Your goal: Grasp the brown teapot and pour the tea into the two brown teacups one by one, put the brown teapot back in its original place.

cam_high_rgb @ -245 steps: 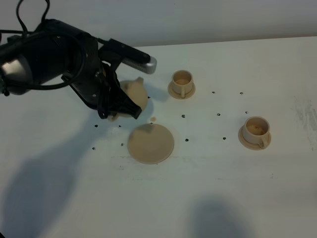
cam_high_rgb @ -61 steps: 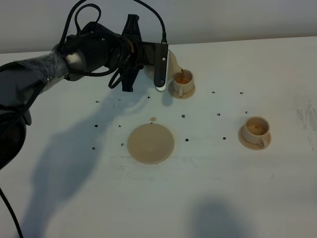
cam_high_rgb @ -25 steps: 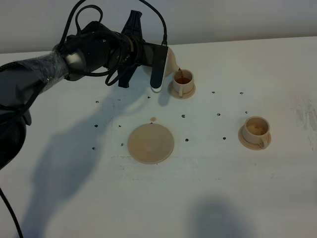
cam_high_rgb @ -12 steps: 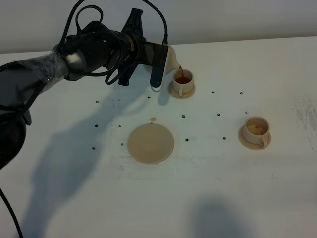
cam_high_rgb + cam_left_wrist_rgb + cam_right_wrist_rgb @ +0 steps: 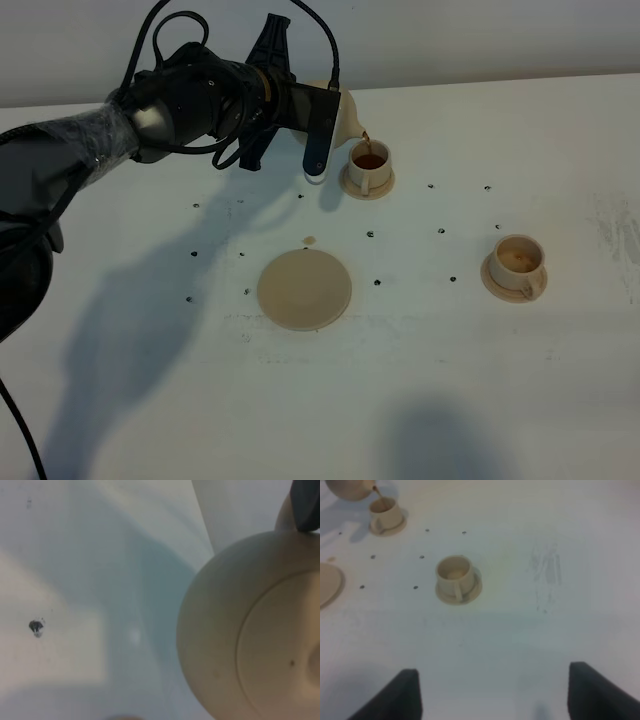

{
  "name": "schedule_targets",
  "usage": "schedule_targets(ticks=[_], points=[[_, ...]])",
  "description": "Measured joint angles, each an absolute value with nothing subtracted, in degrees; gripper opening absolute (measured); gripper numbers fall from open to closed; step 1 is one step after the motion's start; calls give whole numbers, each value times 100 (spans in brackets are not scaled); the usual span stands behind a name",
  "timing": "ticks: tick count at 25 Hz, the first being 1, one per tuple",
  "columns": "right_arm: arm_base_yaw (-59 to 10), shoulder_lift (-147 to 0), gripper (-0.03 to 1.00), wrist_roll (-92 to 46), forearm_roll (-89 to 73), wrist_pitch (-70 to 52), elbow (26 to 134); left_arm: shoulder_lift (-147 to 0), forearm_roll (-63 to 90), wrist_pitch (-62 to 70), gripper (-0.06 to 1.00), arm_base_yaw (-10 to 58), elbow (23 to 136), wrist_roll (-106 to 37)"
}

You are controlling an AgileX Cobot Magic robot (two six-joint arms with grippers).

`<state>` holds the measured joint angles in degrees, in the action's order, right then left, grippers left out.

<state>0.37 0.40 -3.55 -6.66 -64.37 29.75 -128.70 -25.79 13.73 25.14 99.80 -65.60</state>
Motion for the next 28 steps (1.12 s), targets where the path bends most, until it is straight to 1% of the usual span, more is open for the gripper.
schedule_targets(ticks=[28], points=[[37, 40, 59, -355, -666, -6437, 2975, -12870, -2635, 1329, 9, 2628, 9980, -6802]])
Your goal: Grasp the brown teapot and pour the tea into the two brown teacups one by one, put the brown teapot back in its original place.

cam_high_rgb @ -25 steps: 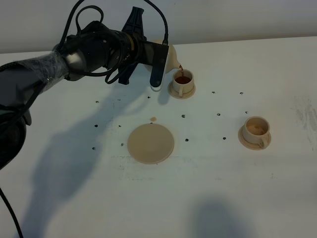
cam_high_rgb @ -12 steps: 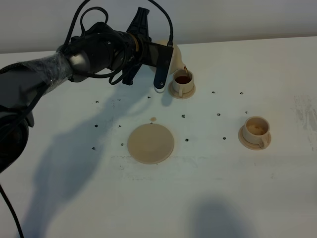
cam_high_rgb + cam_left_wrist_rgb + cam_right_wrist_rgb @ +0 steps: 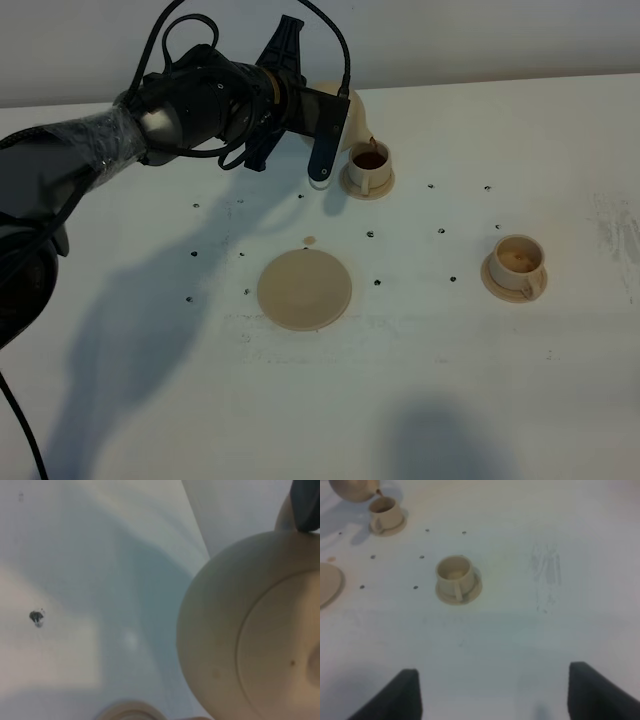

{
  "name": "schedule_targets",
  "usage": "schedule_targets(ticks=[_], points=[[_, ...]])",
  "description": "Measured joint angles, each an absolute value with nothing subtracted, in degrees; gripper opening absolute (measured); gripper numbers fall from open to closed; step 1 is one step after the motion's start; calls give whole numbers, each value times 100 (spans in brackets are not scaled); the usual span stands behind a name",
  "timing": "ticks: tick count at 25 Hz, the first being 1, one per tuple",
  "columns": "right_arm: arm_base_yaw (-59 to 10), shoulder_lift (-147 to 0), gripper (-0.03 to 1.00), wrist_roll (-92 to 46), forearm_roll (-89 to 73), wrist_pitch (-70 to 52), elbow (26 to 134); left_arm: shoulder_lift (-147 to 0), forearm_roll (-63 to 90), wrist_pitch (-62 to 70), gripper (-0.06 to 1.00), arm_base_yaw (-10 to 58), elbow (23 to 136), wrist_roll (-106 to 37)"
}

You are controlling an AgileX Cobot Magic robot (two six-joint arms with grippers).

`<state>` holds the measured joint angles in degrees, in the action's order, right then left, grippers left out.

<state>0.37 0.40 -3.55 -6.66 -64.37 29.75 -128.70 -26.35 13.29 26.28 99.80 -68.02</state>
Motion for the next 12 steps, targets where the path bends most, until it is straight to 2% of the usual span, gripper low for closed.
schedule_targets(ticks=[12], points=[[37, 40, 59, -355, -666, -6437, 2975, -12870, -2773, 1329, 9, 2628, 9980, -6848]])
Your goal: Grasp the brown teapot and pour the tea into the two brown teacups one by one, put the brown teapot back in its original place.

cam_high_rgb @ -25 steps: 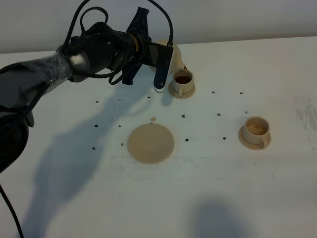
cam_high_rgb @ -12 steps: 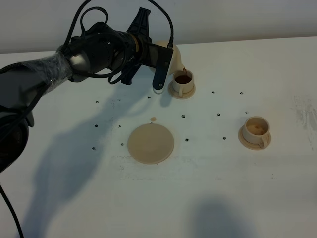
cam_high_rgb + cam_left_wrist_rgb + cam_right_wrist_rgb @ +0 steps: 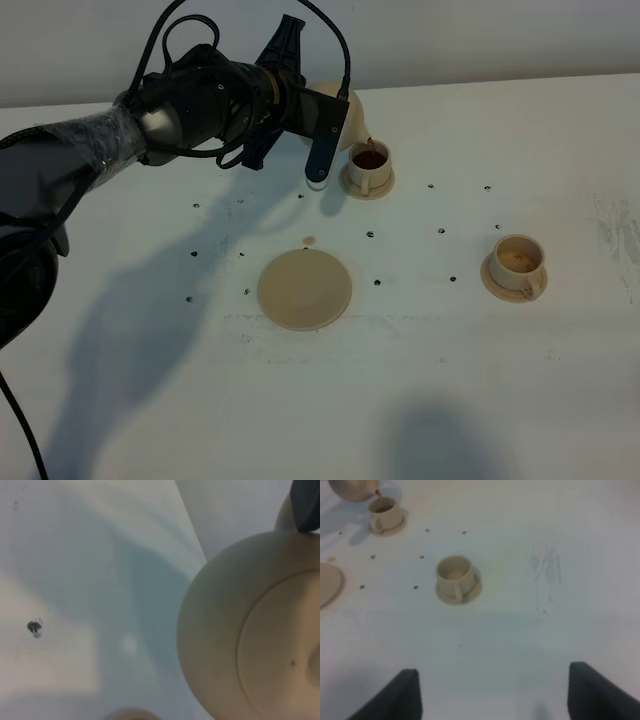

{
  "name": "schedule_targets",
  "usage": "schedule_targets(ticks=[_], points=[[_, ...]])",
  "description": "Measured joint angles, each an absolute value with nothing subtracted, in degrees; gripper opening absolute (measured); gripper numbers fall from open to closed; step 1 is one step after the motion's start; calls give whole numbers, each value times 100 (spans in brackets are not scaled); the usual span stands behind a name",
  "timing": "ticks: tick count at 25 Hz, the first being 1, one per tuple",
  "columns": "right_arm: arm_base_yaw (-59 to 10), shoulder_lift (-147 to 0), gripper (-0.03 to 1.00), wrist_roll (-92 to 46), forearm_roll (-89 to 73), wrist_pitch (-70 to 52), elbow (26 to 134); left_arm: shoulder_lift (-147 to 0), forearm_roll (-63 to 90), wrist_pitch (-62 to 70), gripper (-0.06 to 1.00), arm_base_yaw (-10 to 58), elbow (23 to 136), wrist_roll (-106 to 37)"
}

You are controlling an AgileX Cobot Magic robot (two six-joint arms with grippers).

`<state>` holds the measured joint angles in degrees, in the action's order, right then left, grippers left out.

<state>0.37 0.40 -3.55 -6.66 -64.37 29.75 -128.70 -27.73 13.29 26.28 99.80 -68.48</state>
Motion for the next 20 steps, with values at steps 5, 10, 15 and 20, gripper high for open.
schedule_targets(ticks=[5, 10, 15, 20], points=[[37, 40, 59, -355, -666, -6437, 2975, -12870, -2905, 1329, 9, 2628, 9980, -6848], [37, 40, 59, -355, -666, -6437, 2975, -12870, -2966, 1303, 9, 2628, 9980, -6848], [37, 40, 59, -355, -666, -6437, 2975, -12870, -3056, 1296, 9, 2628, 9980, -6848], [37, 40, 59, -355, -666, -6437, 2975, -12870, -3062, 1296, 9, 2628, 9980, -6848]])
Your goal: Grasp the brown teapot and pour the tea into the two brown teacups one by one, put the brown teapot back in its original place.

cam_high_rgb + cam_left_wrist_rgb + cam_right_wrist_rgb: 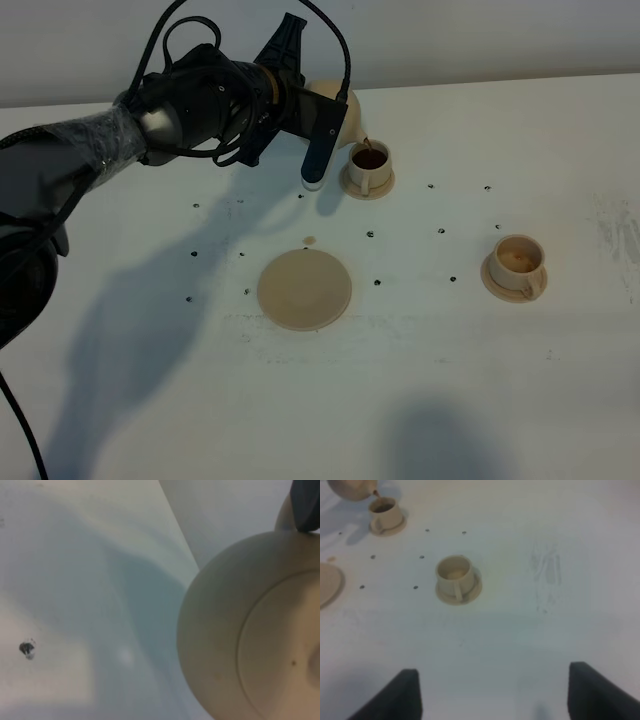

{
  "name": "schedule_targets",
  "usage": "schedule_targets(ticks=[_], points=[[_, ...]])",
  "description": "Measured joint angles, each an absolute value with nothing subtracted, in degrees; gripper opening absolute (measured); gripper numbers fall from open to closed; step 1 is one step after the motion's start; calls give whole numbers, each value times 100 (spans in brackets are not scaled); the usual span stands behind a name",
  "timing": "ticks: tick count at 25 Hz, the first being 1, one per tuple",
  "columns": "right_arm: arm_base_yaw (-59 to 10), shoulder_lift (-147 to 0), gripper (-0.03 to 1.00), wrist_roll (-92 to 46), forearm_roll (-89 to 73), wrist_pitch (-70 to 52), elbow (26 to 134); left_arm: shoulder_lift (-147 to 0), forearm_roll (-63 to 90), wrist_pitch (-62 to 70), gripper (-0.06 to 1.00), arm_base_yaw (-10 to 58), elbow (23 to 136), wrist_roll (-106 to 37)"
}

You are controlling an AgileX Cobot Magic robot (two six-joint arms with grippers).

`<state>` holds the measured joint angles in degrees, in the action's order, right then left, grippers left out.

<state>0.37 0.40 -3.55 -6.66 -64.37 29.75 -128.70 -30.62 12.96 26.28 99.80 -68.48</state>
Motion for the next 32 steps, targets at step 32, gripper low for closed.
schedule_targets(ticks=[32], points=[[37, 40, 59, -355, -671, -6437, 2975, -11898, -110, 3625, 9, 2303, 9980, -5496]])
